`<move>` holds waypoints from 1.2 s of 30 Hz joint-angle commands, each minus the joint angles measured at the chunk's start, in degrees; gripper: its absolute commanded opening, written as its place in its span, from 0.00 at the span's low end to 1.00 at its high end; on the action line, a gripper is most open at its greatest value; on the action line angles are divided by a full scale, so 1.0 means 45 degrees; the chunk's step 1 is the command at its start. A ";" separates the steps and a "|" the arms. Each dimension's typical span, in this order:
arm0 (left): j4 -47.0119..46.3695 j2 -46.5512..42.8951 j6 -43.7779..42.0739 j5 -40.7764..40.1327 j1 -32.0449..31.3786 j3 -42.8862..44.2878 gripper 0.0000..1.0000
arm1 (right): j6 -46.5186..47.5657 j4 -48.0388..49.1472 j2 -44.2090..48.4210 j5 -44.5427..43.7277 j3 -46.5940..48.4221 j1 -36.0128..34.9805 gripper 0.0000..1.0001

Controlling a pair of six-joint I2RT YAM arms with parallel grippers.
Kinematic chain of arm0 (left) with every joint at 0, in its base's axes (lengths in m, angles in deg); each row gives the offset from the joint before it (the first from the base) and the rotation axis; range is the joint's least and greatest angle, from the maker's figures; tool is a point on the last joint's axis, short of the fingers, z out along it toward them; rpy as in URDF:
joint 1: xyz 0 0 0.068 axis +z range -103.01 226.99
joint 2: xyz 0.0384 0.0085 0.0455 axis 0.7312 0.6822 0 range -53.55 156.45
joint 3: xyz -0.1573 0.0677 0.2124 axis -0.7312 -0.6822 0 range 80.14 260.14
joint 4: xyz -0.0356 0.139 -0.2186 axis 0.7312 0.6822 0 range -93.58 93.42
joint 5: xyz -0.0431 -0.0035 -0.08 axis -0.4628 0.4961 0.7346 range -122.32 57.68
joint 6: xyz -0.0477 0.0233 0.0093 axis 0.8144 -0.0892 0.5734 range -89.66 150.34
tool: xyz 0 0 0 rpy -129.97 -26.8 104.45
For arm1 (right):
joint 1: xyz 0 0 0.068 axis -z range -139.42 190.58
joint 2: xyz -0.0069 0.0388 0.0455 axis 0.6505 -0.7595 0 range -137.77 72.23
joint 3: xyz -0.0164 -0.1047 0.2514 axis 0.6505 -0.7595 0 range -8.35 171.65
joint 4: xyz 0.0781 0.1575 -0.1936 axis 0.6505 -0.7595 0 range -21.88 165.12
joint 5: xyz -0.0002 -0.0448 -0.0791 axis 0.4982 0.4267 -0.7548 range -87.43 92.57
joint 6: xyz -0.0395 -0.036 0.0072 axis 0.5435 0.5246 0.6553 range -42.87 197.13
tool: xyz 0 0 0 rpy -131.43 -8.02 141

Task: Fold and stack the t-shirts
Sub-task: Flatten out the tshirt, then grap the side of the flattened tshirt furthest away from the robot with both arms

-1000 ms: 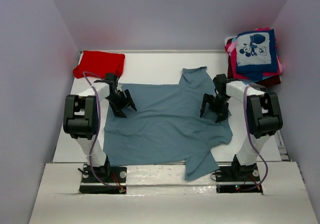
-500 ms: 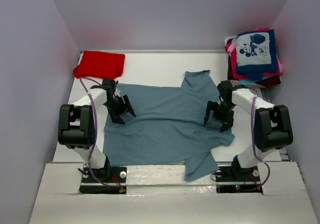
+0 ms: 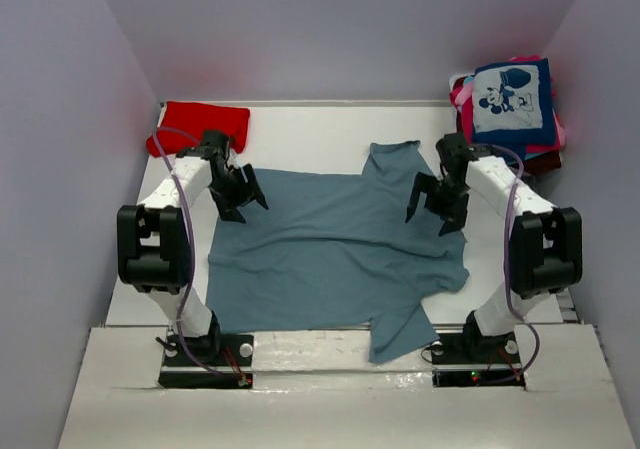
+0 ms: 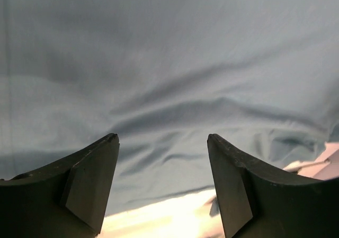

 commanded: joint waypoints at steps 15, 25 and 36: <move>0.0334 0.5750 -0.0192 -0.1360 0.0192 0.6432 0.78 | -0.1290 0.0939 -0.7443 -0.0753 1.2189 0.0459 0.82; 0.0899 0.5672 -0.0446 -0.1633 0.0192 0.7173 0.78 | -0.2443 0.1796 -0.9906 -0.0440 1.5240 0.1457 0.50; 0.1350 0.5477 -0.0525 -0.1751 0.0192 0.7214 0.78 | -0.2794 0.2969 -1.1390 0.0243 1.5397 0.1457 0.51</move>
